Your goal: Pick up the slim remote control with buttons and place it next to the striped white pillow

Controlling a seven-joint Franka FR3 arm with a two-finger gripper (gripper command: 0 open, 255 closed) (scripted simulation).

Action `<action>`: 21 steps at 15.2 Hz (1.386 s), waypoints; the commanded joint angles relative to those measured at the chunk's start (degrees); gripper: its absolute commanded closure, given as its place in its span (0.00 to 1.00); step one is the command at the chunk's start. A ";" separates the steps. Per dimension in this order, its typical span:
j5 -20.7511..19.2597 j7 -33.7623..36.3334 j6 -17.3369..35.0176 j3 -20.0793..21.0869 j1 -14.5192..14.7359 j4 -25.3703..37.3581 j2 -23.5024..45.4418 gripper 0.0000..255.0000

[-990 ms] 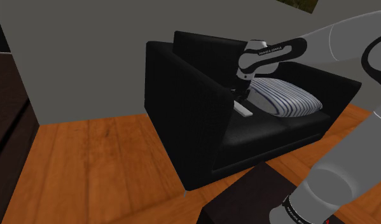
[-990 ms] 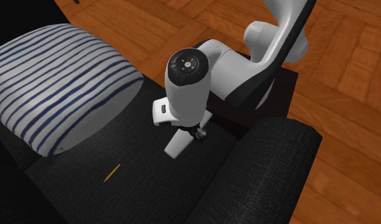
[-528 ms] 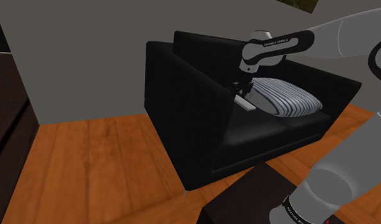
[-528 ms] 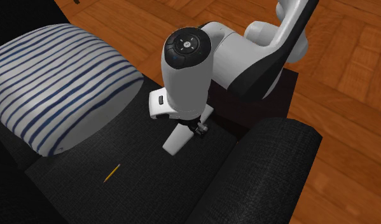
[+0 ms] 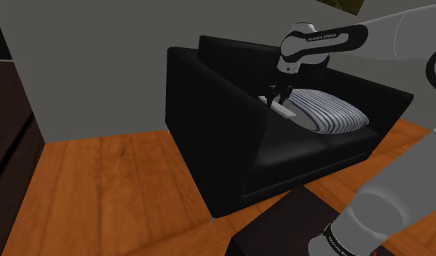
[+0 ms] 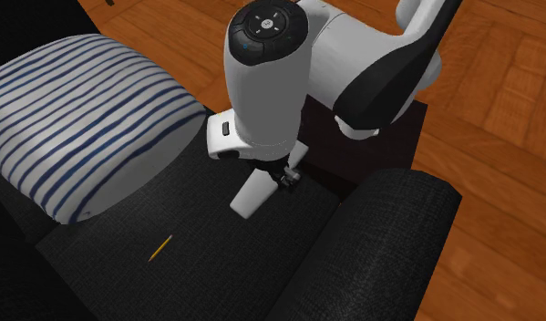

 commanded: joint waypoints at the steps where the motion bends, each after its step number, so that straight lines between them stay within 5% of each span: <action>1: -0.01 0.03 -1.61 0.06 0.03 1.41 -0.20 1.00; 7: 0.02 -0.02 -5.74 0.13 0.08 5.35 -0.39 1.00; 21: 4.63 -19.49 -9.29 -9.41 -9.18 26.31 17.36 1.00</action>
